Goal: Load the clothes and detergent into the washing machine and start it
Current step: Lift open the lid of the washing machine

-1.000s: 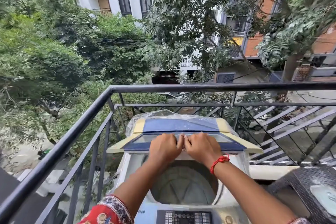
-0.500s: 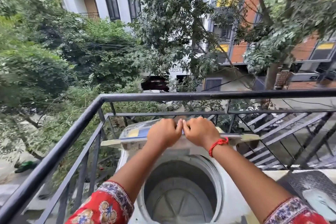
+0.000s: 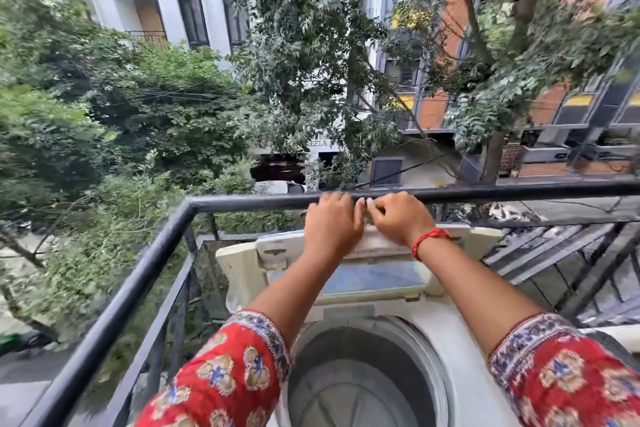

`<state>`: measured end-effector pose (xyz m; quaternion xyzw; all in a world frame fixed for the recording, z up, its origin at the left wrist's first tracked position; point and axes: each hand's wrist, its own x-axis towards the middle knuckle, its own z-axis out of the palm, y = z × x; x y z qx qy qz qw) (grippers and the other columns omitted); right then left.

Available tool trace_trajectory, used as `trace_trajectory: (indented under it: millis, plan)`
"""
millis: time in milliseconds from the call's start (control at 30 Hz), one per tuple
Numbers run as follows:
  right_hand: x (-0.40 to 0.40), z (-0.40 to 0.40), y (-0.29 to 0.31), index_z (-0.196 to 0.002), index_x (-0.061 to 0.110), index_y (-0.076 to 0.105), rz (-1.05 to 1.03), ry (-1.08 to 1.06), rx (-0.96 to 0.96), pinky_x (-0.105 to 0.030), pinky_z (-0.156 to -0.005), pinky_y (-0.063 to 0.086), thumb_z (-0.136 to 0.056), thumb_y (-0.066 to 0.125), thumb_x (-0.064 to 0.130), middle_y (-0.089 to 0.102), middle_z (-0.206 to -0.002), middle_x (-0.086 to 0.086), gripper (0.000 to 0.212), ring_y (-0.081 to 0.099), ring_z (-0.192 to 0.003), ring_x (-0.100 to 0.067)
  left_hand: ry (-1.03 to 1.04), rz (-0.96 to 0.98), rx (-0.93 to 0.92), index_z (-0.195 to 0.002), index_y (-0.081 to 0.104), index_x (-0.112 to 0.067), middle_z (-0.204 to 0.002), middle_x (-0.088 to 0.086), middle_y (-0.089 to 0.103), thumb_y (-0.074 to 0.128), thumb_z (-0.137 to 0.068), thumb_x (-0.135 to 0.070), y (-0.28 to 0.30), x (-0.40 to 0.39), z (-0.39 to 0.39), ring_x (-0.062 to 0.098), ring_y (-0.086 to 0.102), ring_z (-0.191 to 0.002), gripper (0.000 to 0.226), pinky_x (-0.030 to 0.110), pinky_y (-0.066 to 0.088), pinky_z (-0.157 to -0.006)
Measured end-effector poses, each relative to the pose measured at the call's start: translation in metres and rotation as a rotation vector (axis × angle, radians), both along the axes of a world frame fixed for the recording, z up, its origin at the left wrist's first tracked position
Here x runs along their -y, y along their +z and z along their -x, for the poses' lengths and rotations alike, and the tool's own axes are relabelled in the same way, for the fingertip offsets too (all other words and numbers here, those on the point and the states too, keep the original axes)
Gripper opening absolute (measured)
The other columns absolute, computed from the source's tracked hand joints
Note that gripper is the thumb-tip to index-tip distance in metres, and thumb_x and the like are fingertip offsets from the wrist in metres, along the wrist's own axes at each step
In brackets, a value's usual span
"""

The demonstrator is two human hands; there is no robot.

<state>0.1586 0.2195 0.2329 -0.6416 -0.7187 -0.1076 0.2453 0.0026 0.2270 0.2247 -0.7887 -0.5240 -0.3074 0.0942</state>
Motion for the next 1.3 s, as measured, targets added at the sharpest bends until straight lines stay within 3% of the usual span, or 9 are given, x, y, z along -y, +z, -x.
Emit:
trace_trajectory:
  millis: [67, 167, 300, 500, 667, 900, 1033, 1167, 1300]
  plan:
    - [-0.01, -0.001, 0.001, -0.077, 0.016, 0.071, -0.013, -0.007, -0.003, -0.035, -0.061, 0.049, -0.093, 0.039, 0.043, 0.072, -0.075, -0.01, 0.045, 0.066, -0.073, -0.032, -0.007, -0.025, 0.014, -0.095, 0.062, -0.017, -0.103, 0.004, 0.067, 0.033, -0.095, -0.045, -0.004, -0.008, 0.004, 0.026, 0.06, -0.101, 0.04, 0.037, 0.046, -0.074]
    - [-0.024, -0.001, 0.003, -0.071, 0.014, 0.066, 0.013, 0.009, -0.01, -0.035, -0.062, 0.048, -0.093, 0.035, 0.043, 0.07, -0.073, -0.01, 0.048, 0.065, -0.073, -0.031, -0.034, 0.014, 0.04, -0.125, 0.057, -0.016, -0.139, 0.003, 0.055, 0.03, -0.095, -0.05, -0.007, -0.022, 0.007, 0.023, 0.046, -0.132, 0.053, 0.042, 0.042, -0.1]
    - [-0.047, -0.003, 0.007, -0.073, 0.014, 0.066, 0.01, 0.009, -0.051, -0.038, -0.064, 0.049, -0.089, 0.029, 0.048, 0.072, -0.077, -0.01, 0.053, 0.064, -0.075, -0.032, -0.015, 0.051, 0.055, -0.141, 0.044, -0.017, -0.151, 0.003, 0.039, 0.026, -0.094, -0.052, -0.003, -0.043, 0.004, 0.019, 0.029, -0.143, 0.061, 0.045, 0.032, -0.114]
    - [-0.086, -0.01, 0.006, -0.057, 0.016, 0.054, 0.022, -0.045, -0.148, -0.027, -0.048, 0.029, -0.09, 0.037, 0.049, 0.061, -0.056, -0.003, 0.05, 0.058, -0.058, -0.027, 0.084, 0.096, 0.068, -0.143, 0.042, -0.015, -0.152, 0.008, 0.038, 0.026, -0.093, -0.051, -0.006, -0.074, 0.002, 0.022, 0.025, -0.145, 0.063, 0.043, 0.025, -0.117]
    - [-0.117, -0.015, 0.006, -0.057, 0.013, 0.055, 0.059, -0.014, -0.16, -0.026, -0.044, 0.025, -0.093, 0.04, 0.046, 0.055, -0.05, 0.001, 0.051, 0.049, -0.051, -0.022, 0.073, 0.035, -0.073, -0.137, 0.05, -0.018, -0.144, 0.005, 0.05, 0.022, -0.093, -0.057, -0.021, -0.089, 0.008, 0.019, 0.038, -0.139, 0.065, 0.037, 0.028, -0.115]
    - [-0.149, -0.021, 0.002, -0.053, 0.012, 0.051, 0.077, 0.005, -0.189, -0.023, -0.042, 0.023, -0.094, 0.043, 0.042, 0.054, -0.05, -0.002, 0.052, 0.05, -0.051, -0.024, 0.103, 0.068, -0.077, -0.139, 0.049, -0.018, -0.14, 0.002, 0.054, 0.02, -0.091, -0.058, -0.026, -0.116, 0.005, 0.016, 0.041, -0.136, 0.068, 0.037, 0.032, -0.113]
    - [-0.156, -0.021, 0.002, -0.062, 0.009, 0.057, 0.069, 0.018, -0.191, -0.025, -0.044, 0.027, -0.096, 0.04, 0.044, 0.06, -0.057, -0.006, 0.051, 0.053, -0.054, -0.026, 0.098, 0.059, -0.078, -0.14, 0.047, -0.018, -0.143, 0.004, 0.051, 0.022, -0.092, -0.055, -0.027, -0.123, 0.004, 0.017, 0.04, -0.138, 0.066, 0.037, 0.03, -0.115]
    - [-0.145, -0.019, 0.005, -0.057, 0.019, 0.046, -0.028, 0.189, -0.198, -0.025, -0.046, 0.028, -0.097, 0.043, 0.04, 0.054, -0.052, 0.003, 0.046, 0.051, -0.049, -0.017, 0.094, 0.057, -0.072, -0.14, 0.047, -0.018, -0.144, 0.004, 0.05, 0.023, -0.092, -0.056, -0.027, -0.121, 0.003, 0.018, 0.039, -0.138, 0.066, 0.037, 0.029, -0.115]
    - [-0.128, -0.014, 0.003, -0.076, 0.013, 0.061, -0.169, 0.396, 0.045, -0.037, -0.063, 0.049, -0.097, 0.047, 0.029, 0.066, -0.075, -0.005, 0.03, 0.06, -0.071, -0.021, 0.092, 0.044, -0.099, -0.141, 0.044, -0.019, -0.145, 0.005, 0.048, 0.015, -0.093, -0.059, -0.027, -0.115, 0.005, 0.018, 0.037, -0.139, 0.069, 0.039, 0.027, -0.116]
